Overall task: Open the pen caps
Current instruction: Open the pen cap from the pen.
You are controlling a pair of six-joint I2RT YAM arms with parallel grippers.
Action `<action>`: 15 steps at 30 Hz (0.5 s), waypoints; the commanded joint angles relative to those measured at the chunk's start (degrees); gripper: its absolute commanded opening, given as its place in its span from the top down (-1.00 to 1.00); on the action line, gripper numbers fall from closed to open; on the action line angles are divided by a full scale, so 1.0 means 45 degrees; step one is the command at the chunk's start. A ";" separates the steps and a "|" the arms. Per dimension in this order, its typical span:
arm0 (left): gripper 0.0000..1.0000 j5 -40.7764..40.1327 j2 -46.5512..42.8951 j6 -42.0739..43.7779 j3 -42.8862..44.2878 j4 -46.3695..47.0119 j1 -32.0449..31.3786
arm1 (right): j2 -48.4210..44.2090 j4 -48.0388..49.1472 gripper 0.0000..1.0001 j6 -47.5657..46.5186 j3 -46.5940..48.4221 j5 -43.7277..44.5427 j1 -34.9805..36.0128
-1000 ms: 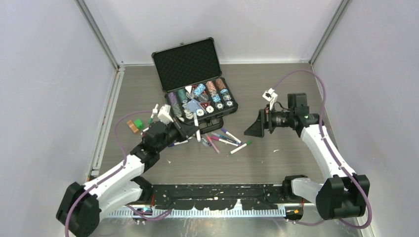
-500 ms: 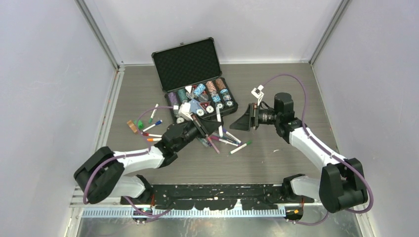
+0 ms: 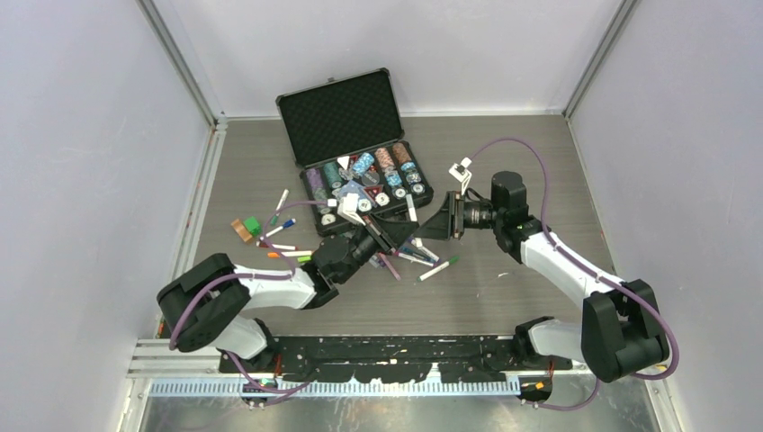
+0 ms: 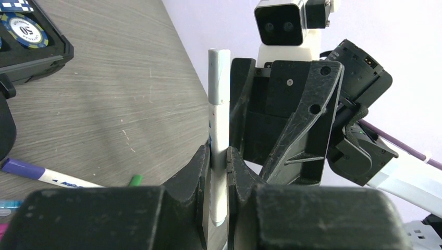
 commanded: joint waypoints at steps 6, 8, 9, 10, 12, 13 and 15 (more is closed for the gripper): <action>1.00 -0.1158 0.0142 0.0325 0.0284 0.1634 -0.0232 | 0.0177 0.0759 -0.03 0.0130 0.0095 -0.0462 0.0264; 1.00 -0.1149 0.0111 0.0332 0.0317 0.1652 -0.0242 | 0.0229 0.0759 -0.03 0.0115 0.0104 -0.0459 0.0311; 1.00 -0.1132 0.0104 0.0330 0.0342 0.1656 -0.0261 | 0.0250 0.0759 -0.03 0.0101 0.0097 -0.0482 0.0345; 1.00 -0.1128 0.0126 0.0315 0.0333 0.1647 -0.0280 | 0.0258 0.0759 -0.01 0.0092 0.0096 -0.0488 0.0381; 1.00 -0.1109 0.0170 0.0292 0.0368 0.1660 -0.0314 | 0.0262 0.0759 0.04 0.0076 0.0118 -0.0495 0.0394; 1.00 -0.1065 0.0224 0.0274 0.0402 0.1694 -0.0355 | 0.0262 0.0759 0.07 0.0072 0.0121 -0.0490 0.0385; 1.00 -0.0998 0.0375 0.0253 0.0429 0.1859 -0.0416 | 0.0261 0.0759 0.14 0.0046 0.0131 -0.0489 0.0394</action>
